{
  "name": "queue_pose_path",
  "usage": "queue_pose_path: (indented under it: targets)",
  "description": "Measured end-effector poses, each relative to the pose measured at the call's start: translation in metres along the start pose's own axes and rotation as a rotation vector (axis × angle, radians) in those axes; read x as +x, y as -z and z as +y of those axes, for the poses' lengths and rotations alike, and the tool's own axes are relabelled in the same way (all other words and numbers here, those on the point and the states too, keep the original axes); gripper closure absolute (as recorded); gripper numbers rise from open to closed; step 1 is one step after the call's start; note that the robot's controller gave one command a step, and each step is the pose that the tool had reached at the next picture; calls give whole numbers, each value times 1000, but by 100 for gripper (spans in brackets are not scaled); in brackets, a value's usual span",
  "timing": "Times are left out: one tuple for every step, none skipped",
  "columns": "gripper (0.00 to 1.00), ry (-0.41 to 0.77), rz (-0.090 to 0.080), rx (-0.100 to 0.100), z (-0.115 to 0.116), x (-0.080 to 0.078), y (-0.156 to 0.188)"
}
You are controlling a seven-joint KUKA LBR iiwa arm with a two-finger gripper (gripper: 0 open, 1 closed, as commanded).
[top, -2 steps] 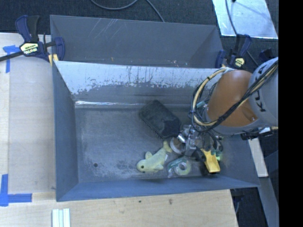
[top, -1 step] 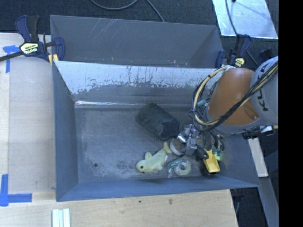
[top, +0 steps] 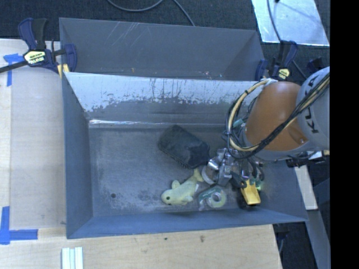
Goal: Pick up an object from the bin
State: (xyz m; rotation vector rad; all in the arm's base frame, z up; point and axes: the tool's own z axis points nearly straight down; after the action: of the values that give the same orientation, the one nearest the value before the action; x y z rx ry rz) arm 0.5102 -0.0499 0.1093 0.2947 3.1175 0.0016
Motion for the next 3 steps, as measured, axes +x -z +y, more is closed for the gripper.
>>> queue_pose_path:
  targets:
    - [100,-3,2,0,-1,-3,18]
    - [100,-4,-1,0,-3,-6,27]
    - [100,-1,1,0,-4,-4,26]
